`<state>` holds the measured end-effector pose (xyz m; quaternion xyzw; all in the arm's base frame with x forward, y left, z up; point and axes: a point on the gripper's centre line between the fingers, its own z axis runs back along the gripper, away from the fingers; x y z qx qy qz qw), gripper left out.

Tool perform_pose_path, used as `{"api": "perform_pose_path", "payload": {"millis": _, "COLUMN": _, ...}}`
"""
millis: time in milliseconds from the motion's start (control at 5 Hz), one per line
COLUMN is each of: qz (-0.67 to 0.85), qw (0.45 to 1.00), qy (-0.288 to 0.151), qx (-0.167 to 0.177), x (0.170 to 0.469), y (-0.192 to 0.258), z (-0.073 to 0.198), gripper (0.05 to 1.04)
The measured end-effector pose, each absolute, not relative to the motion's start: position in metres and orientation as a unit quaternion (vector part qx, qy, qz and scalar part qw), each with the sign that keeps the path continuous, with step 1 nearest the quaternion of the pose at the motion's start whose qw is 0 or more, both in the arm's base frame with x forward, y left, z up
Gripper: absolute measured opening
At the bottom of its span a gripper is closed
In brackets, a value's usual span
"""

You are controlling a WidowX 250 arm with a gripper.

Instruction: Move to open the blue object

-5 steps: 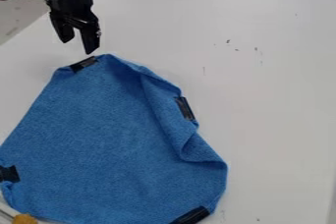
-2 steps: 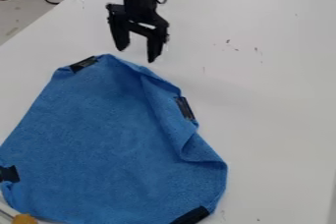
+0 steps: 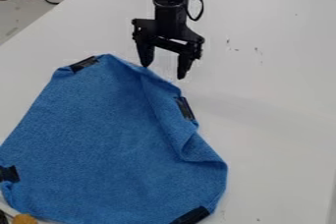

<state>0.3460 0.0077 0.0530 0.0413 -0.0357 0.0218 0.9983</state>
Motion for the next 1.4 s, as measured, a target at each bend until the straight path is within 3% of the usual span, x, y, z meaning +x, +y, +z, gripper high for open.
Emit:
{"api": "perform_pose_path", "payload": {"millis": 200, "qz": 0.019, "qw": 0.998, "qy": -0.047, "qx": 0.033, "x": 0.346, "y": -0.004, "z": 0.049, "gripper": 1.001}}
{"api": "perform_pose_path", "payload": {"millis": 800, "qz": 0.022, "qw": 0.998, "qy": -0.051, "qx": -0.034, "x": 0.339, "y": -0.019, "z": 0.014, "gripper": 1.001}}
{"api": "perform_pose_path", "payload": {"millis": 1000, "qz": 0.028, "qw": 0.997, "qy": -0.054, "qx": -0.047, "x": 0.335, "y": -0.025, "z": 0.006, "gripper": 0.964}}
{"api": "perform_pose_path", "payload": {"millis": 1400, "qz": 0.017, "qw": 0.996, "qy": -0.064, "qx": -0.053, "x": 0.340, "y": -0.026, "z": 0.003, "gripper": 0.413}}
